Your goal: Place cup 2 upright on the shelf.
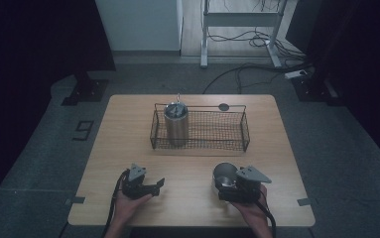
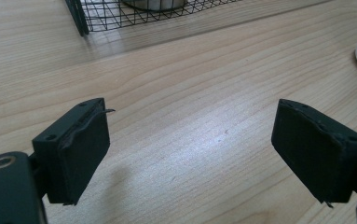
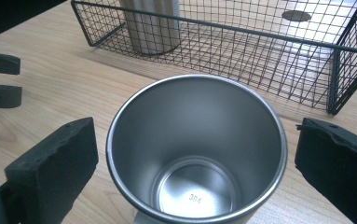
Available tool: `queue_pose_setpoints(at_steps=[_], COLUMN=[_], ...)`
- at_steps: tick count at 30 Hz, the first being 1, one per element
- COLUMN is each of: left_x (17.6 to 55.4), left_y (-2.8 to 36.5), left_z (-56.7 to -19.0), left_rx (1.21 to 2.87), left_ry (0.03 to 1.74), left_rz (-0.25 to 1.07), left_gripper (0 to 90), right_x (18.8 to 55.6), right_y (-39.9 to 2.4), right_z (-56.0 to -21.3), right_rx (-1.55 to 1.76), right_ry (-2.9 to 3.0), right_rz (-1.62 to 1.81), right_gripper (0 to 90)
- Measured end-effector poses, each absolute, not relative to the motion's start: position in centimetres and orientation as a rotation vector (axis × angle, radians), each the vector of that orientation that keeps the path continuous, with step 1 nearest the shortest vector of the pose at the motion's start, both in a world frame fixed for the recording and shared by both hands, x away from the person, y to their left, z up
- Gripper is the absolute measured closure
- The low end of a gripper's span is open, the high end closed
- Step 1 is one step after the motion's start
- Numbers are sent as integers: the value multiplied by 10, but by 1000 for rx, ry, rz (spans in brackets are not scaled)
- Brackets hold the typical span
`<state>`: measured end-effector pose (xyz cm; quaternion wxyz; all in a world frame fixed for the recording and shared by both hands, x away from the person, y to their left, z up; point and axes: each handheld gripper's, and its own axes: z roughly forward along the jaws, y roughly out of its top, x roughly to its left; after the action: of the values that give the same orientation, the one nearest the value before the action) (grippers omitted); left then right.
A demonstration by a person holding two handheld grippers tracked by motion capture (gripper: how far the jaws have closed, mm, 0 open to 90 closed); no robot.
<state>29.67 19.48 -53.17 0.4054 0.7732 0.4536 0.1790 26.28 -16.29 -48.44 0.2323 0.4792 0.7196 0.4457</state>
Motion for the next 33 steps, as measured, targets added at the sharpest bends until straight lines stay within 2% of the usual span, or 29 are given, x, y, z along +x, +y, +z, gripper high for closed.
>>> queue_pose_setpoints(at_steps=[17, 22, 33], left_x=[296, 296, 295], left_y=[193, 194, 193], left_z=[-533, -532, -533], left_rx=[1946, 1938, 1938], left_ry=[1144, 1143, 1144], left_rz=[457, 460, 453], left_gripper=[115, 116, 120], right_x=[276, 278, 279], right_y=[-150, -148, -152], right_z=[-501, -505, -504], right_rx=[1326, 1339, 1299], right_ry=[2018, 2025, 2067], right_rz=[1138, 1117, 1119], right_gripper=[0, 45, 62])
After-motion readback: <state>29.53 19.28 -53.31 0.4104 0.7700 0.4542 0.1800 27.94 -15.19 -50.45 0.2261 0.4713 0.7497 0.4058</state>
